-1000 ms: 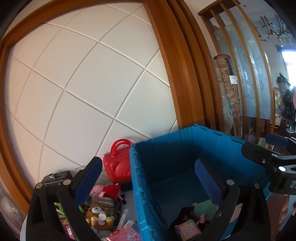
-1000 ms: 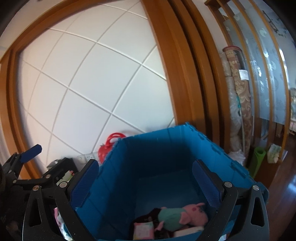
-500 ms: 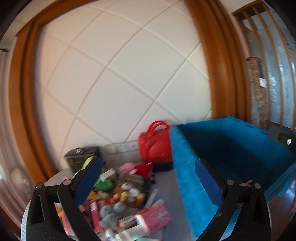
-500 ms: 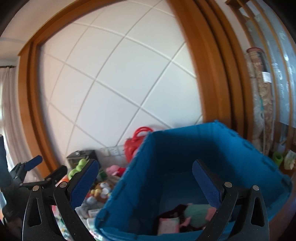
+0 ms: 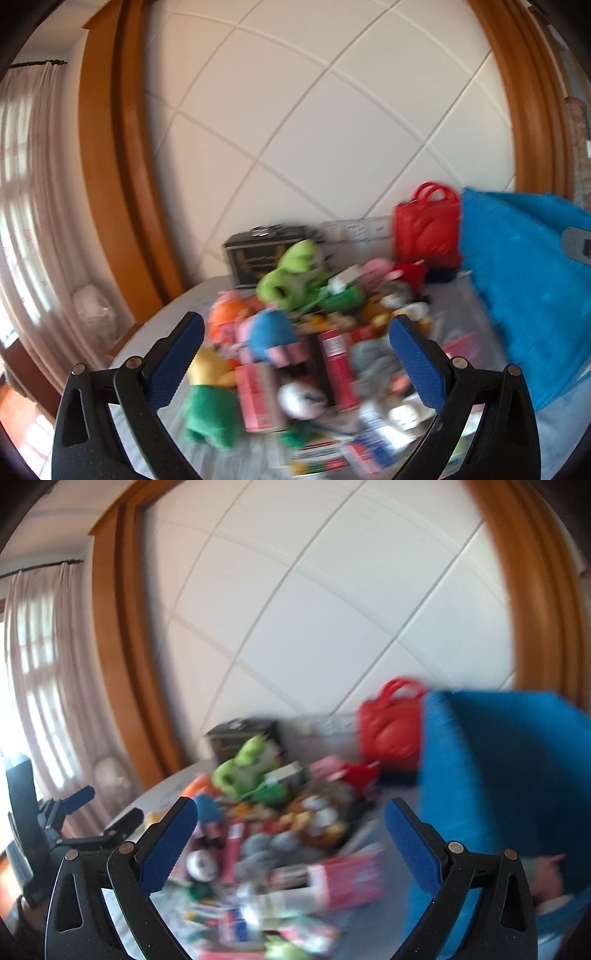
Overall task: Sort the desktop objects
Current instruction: 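Move both grippers back over the table heap, then grasp the yellow-green duck plush with the right gripper while the left grasps a white tissue pack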
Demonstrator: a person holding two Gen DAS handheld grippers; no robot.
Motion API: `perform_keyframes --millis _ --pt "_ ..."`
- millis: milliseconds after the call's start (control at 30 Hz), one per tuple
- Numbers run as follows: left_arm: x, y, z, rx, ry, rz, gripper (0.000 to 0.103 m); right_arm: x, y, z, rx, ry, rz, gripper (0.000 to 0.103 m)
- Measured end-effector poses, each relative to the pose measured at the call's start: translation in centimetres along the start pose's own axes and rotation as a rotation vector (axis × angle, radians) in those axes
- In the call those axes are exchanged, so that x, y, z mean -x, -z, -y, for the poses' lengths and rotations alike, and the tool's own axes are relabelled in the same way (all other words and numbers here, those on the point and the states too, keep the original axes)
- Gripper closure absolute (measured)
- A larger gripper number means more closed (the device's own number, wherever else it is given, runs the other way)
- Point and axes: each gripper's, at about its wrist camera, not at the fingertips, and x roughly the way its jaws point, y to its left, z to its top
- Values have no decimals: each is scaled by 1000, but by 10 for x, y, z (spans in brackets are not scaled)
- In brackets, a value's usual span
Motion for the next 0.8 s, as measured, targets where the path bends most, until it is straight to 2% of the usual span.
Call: perform_keyframes --millis 200,300,433,500,567,600,667,733,800 --pt "-26 31 -99 -38 -67 -42 1 -94 26 -100 -3 -121 -127 0" --pt "-38 42 -136 -38 -102 -58 1 -140 51 -146 2 -179 -221 0" --pt "-54 60 -175 -13 -130 -117 1 -191 82 -201 38 -261 -338 0" --pt "-61 70 -193 9 -172 -152 2 -218 98 -233 71 -310 -395 1" --pt "-67 81 -212 27 -266 -194 3 -247 114 -262 104 -333 -434 0" --pt "-71 87 -222 21 -294 -216 3 -260 119 -271 102 -342 -450 1" --pt "-73 97 -241 50 -265 -226 3 -287 131 -283 94 -301 -492 1" --pt "-71 104 -255 94 -276 -222 3 -308 142 -289 71 -313 -528 1" --pt "-70 110 -264 117 -282 -227 3 -326 151 -295 96 -265 -546 1"
